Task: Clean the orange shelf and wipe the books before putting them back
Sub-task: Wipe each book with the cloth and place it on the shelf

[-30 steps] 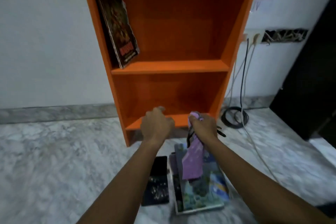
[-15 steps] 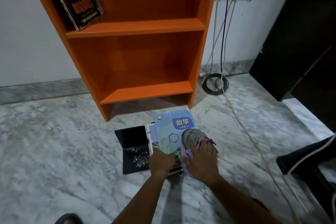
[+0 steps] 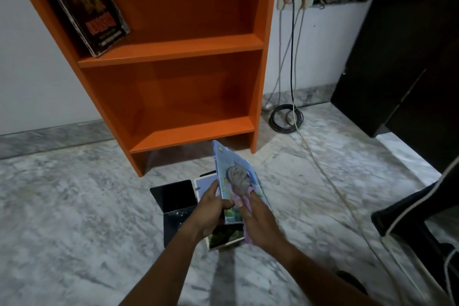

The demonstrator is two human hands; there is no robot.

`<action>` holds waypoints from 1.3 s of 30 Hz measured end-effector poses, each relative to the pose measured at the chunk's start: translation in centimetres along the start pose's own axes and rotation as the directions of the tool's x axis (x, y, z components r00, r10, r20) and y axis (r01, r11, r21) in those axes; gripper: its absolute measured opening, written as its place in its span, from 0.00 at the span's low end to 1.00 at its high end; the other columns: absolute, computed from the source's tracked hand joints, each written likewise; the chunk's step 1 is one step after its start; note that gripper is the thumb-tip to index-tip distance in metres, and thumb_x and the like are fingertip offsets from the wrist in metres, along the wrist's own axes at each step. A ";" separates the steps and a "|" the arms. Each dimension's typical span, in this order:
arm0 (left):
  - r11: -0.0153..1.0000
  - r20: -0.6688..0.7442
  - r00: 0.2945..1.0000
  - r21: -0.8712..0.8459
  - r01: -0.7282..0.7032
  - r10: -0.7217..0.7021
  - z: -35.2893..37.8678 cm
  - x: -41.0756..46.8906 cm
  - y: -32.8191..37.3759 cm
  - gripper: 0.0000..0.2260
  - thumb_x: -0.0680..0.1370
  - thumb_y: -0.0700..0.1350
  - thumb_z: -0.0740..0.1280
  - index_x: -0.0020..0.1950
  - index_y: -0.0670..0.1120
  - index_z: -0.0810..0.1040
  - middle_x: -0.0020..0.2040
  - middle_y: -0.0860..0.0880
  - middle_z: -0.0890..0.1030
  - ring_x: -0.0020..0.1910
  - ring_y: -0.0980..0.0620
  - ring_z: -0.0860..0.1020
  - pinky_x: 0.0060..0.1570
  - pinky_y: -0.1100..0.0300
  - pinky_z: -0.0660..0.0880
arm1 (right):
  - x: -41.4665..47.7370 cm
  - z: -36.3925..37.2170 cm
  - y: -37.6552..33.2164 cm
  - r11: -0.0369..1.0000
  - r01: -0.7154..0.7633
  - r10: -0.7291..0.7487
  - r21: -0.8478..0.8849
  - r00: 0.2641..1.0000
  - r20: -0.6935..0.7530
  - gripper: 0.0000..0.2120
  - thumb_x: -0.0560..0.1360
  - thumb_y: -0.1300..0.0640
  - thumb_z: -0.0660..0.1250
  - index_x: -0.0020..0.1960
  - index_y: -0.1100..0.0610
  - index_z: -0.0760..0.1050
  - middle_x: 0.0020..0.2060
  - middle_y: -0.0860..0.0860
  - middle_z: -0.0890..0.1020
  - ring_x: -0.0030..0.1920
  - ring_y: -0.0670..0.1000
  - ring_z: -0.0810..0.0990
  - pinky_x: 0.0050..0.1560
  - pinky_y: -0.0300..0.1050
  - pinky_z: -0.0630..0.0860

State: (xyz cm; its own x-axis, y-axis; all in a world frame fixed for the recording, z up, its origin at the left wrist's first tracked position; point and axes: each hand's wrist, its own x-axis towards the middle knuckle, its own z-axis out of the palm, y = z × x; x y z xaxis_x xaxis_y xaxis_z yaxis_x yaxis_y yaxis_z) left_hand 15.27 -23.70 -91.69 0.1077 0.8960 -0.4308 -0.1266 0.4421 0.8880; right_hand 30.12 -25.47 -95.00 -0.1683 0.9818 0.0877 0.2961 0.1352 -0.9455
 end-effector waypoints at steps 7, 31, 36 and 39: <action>0.994 0.202 0.978 0.081 -0.075 0.057 0.1 -4.9 4.1 0.34 0.74 0.31 0.67 0.76 0.56 0.69 0.61 0.33 0.81 0.59 0.28 0.79 0.63 0.29 0.71 | 6.6 -0.5 -7.1 0.996 -0.004 0.008 0.093 0.999 -0.046 0.24 0.85 0.46 0.58 0.80 0.47 0.61 0.82 0.45 0.50 0.79 0.39 0.50 0.80 0.46 0.55; 0.938 -0.019 0.968 0.256 -0.236 0.249 -7.3 -8.7 10.5 0.24 0.80 0.34 0.65 0.71 0.57 0.73 0.61 0.49 0.84 0.59 0.42 0.82 0.57 0.42 0.79 | 6.6 -5.2 -10.4 0.686 -0.335 0.304 0.645 0.939 0.164 0.21 0.72 0.66 0.74 0.64 0.66 0.78 0.55 0.61 0.85 0.55 0.61 0.85 0.51 0.51 0.83; 0.944 -0.213 0.928 0.194 -0.266 0.305 -2.5 -8.4 12.3 0.43 0.71 0.64 0.74 0.80 0.57 0.58 0.74 0.52 0.71 0.68 0.46 0.75 0.59 0.50 0.73 | 6.0 -3.4 -14.3 0.985 0.155 -0.144 0.075 0.981 -0.129 0.13 0.76 0.62 0.72 0.34 0.53 0.75 0.27 0.54 0.78 0.28 0.51 0.76 0.32 0.42 0.70; 0.930 -0.264 0.913 -0.110 -0.351 0.313 -0.6 -8.4 14.4 0.55 0.60 0.72 0.77 0.80 0.53 0.60 0.71 0.44 0.75 0.65 0.40 0.78 0.60 0.41 0.76 | 5.8 -0.7 -14.4 0.847 0.373 -0.400 -0.380 0.916 0.006 0.09 0.74 0.56 0.64 0.36 0.50 0.69 0.31 0.53 0.73 0.33 0.53 0.73 0.35 0.49 0.64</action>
State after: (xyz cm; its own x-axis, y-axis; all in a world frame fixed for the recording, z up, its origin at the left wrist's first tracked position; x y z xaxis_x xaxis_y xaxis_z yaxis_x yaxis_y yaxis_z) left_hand 11.94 -24.82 -75.44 -0.2012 0.9668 -0.1578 -0.2640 0.1016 0.9591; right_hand 25.54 -21.68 -80.63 -0.2788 0.8448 0.4568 0.5451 0.5308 -0.6489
